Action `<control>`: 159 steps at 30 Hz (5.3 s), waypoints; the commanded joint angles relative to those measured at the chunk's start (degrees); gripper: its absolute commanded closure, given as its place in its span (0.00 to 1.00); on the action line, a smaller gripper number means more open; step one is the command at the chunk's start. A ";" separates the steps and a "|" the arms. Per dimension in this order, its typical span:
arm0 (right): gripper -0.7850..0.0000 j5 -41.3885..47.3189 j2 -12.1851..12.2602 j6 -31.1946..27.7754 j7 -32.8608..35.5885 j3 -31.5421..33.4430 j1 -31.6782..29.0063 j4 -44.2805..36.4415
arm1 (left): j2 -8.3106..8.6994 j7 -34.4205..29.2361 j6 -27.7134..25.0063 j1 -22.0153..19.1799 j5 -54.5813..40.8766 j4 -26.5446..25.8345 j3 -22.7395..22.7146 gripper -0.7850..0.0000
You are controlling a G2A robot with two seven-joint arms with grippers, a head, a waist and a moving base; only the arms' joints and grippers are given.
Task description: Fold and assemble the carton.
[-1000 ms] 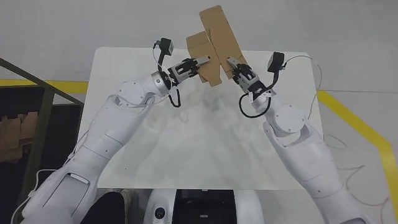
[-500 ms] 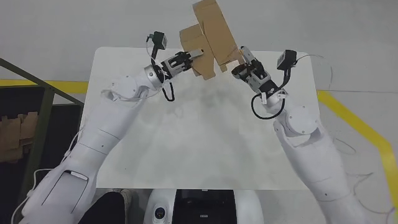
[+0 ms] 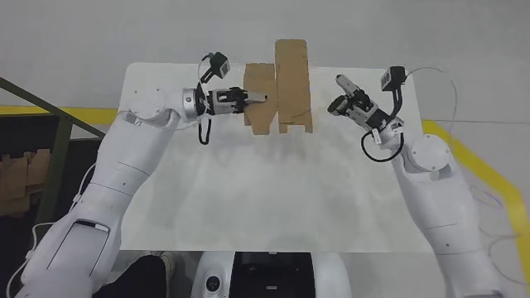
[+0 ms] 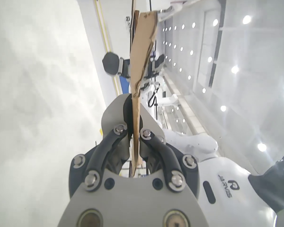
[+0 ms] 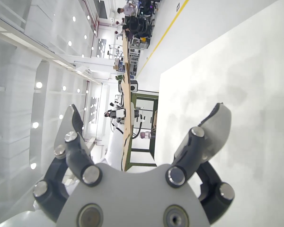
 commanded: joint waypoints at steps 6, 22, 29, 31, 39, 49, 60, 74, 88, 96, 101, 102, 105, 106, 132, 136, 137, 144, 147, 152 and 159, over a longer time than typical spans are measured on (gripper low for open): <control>0.00 -0.12 0.42 -5.76 11.82 -0.36 2.62 3.20 | 0.36 -9.41 0.54 -0.52 0.94 -0.33 1.13 1.00; 0.00 -2.59 0.82 -10.04 22.61 -4.14 4.53 2.80 | 0.41 -18.24 1.36 -2.23 -1.02 -0.66 3.67 1.00; 0.65 -1.47 1.13 -10.60 24.83 -4.21 4.07 2.21 | 0.95 -18.24 1.11 -2.67 -1.41 -1.22 4.92 1.00; 0.70 -1.63 1.26 -10.69 25.18 -4.11 3.96 2.05 | 1.13 -18.24 1.08 -2.70 -1.73 -1.45 5.35 1.00; 1.00 -1.92 1.63 -10.84 26.29 -4.25 3.50 1.45 | 1.81 -18.24 0.83 -3.11 -3.20 -1.44 6.52 1.00; 1.00 1.30 1.67 -10.84 25.45 -4.51 4.09 2.39 | 1.93 -17.02 -2.78 -2.24 -10.81 -0.92 5.00 0.00; 1.00 4.14 1.80 -1.06 9.36 -0.76 1.24 -0.91 | 2.22 2.48 -9.47 2.87 -12.34 -3.95 -1.52 0.00; 1.00 -1.37 2.18 9.82 -13.33 4.57 -9.23 -17.37 | 0.41 22.94 -10.00 4.01 -2.65 -6.19 1.63 0.00; 1.00 -9.77 1.89 13.85 -18.56 1.99 -12.57 -22.68 | -1.99 27.00 -11.52 0.63 0.35 -2.28 5.79 0.00; 1.00 -10.48 1.58 14.48 -19.15 1.04 -12.23 -22.60 | -2.68 26.37 -11.70 -0.18 1.60 -1.39 6.44 0.00; 1.00 -10.76 1.44 14.47 -19.37 0.86 -12.38 -22.97 | -3.08 26.81 -11.56 -0.59 1.81 -0.63 6.45 0.63; 1.00 -10.81 1.42 14.53 -19.41 0.85 -12.44 -23.09 | -3.16 26.94 -11.52 -0.72 1.91 -0.49 6.43 0.69; 1.00 -11.07 1.36 14.70 -19.43 0.84 -12.57 -23.51 | -3.38 27.32 -11.37 -0.99 2.18 -0.10 6.39 0.81; 1.00 -11.09 1.35 14.69 -19.37 0.86 -12.59 -23.56 | -3.45 27.35 -11.38 -1.03 2.28 -0.02 6.38 0.85; 0.00 -3.48 1.08 0.41 -13.41 5.70 -12.18 -17.95 | -3.32 25.56 -10.96 0.04 3.14 -0.67 0.98 1.00; 0.00 -0.57 1.33 -4.28 -6.48 6.92 -10.23 -12.78 | -2.74 23.47 -10.51 0.65 3.23 -1.19 -1.24 1.00; 0.00 -0.73 1.42 -5.03 -4.85 7.15 -9.50 -11.49 | -2.55 22.33 -9.80 0.74 3.31 -1.26 -1.71 1.00; 0.00 0.65 2.18 -9.88 12.97 6.96 -2.97 -1.62 | -1.35 12.65 -5.44 0.94 4.55 -1.94 -3.84 1.00; 0.00 -0.10 2.47 -11.39 19.02 6.32 -0.35 1.77 | -1.12 10.53 -4.67 1.31 4.03 -2.10 -4.28 1.00; 0.00 -0.63 2.65 -14.54 24.81 4.61 1.50 3.64 | -0.94 8.38 -4.34 1.73 5.16 -2.51 -3.90 1.00; 0.00 -0.75 2.85 -16.87 27.30 3.27 2.28 4.92 | -0.85 5.65 -3.85 1.55 6.41 -2.69 -2.89 1.00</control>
